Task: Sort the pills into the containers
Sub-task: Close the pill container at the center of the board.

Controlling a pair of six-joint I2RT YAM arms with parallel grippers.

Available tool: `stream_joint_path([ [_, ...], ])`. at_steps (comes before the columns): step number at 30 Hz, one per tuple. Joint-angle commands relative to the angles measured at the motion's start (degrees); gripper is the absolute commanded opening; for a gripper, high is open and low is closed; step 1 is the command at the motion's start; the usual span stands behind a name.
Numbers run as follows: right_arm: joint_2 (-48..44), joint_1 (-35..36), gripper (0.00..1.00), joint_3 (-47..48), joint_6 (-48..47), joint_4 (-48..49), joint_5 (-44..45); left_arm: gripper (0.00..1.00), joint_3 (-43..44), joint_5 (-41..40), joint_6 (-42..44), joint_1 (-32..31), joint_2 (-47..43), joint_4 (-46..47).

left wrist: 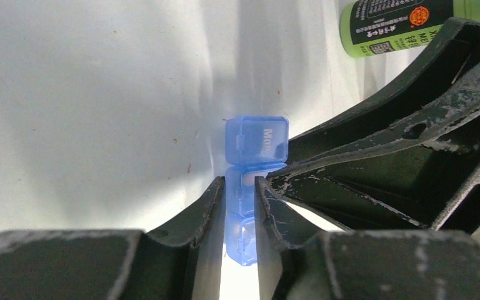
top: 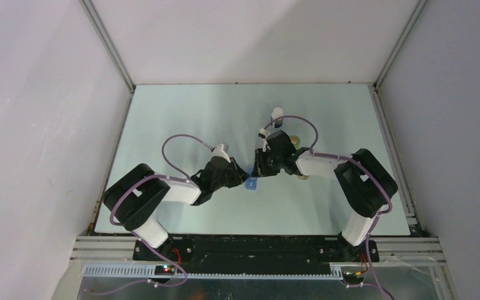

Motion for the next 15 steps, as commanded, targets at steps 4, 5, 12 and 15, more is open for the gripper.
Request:
stream_joint_path([
  [4, -2.32, 0.41, 0.40, 3.02, 0.10, -9.11, 6.71, 0.36, 2.29, -3.62, 3.36, -0.48, -5.21, -12.86],
  [5, -2.67, 0.43, 0.42, 4.26, 0.44, -10.17, 7.62, 0.39, 3.05, -3.94, 3.25, -0.46, -5.96, -13.13],
  [12, -5.15, 1.30, 0.64, 6.53, 4.23, -10.66, 12.56, 0.47, 3.87, -8.54, 2.54, -0.35, -14.52, -16.30],
  [15, -4.09, 2.85, 0.72, 8.35, 3.52, -12.12, 14.92, 0.50, 1.92, -10.83, 1.97, -0.14, -18.01, -17.27],
])
